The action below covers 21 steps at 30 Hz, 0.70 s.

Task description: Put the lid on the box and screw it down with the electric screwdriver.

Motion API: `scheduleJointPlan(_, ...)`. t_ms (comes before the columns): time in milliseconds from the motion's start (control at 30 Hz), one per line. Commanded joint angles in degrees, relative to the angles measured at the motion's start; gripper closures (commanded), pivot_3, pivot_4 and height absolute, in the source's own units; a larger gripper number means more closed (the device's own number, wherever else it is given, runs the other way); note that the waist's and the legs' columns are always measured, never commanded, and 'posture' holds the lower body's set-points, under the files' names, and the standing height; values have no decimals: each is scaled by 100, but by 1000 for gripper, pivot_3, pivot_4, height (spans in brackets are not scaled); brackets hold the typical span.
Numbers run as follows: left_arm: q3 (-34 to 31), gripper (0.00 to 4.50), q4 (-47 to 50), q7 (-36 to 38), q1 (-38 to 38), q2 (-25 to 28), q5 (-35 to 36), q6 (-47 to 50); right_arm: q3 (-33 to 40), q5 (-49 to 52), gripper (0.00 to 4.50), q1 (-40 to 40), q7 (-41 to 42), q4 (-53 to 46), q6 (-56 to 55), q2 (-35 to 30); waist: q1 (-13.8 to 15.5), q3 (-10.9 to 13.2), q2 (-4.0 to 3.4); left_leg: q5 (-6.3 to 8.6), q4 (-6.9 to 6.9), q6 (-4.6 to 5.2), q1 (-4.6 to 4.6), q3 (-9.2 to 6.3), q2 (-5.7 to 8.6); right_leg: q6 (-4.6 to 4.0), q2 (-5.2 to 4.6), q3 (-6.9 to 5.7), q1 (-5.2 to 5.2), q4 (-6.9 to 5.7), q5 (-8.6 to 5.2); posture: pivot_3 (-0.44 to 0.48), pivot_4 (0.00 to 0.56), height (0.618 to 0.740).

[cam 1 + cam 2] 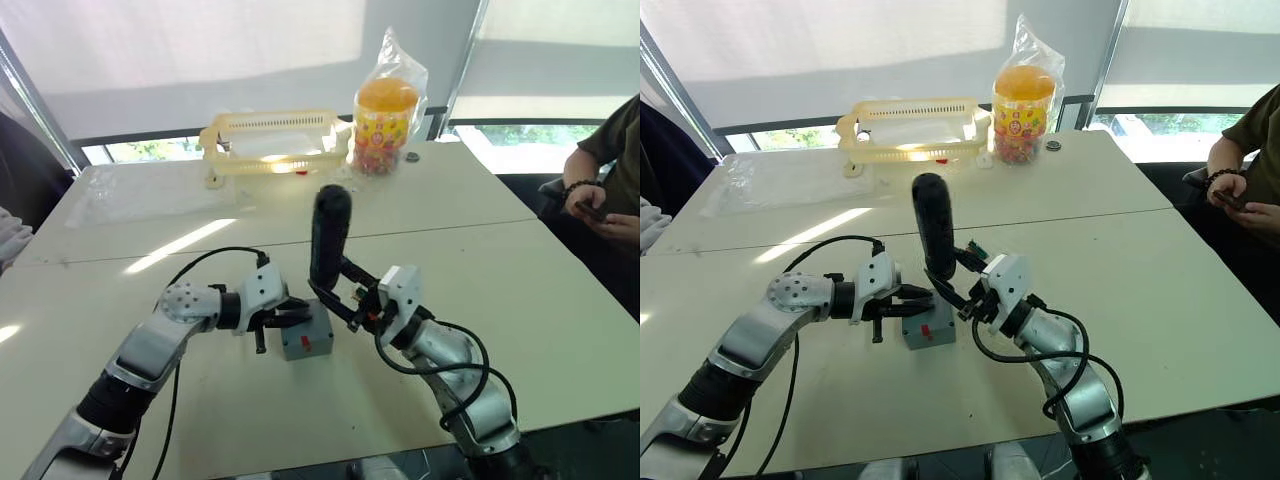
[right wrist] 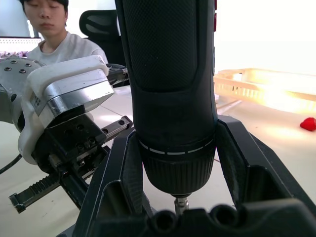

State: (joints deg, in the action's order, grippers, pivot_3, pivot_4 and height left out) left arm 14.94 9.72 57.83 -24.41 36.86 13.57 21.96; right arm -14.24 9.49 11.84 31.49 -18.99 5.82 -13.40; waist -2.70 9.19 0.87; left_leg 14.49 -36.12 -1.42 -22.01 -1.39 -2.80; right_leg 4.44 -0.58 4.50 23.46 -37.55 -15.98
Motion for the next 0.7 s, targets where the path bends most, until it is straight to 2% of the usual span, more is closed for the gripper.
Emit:
scheduleJointPlan(33, 218, 3565, -173, 23, 182, 63, -249, 118, -6, -21, 2768, 60, -51, 252, -10, 94, 0, 0, 0, 0, 0, 0, 1, 0, 0, 0, 0, 0, -1, 0, 0, 0, 150, 740)
scheduleJointPlan(367, 204, 3565, -45, -10, 294, 79, -248, 160, 234, 82, 2768, -84, -60, 239, 108, -34, 13, 0, 0, 0, 1, 0, 15, 1, 0, -1, -1, 1, -14, 1, -1, 0, 150, 740)
scheduleJointPlan(700, 207, 3565, -38, -24, 271, 54, -249, 185, -10, 200, 2768, -321, 151, 101, 359, -132, 14, 0, 0, 0, 5, 0, 25, 2, 0, -5, -2, 3, -23, 5, -4, 0, 150, 740)
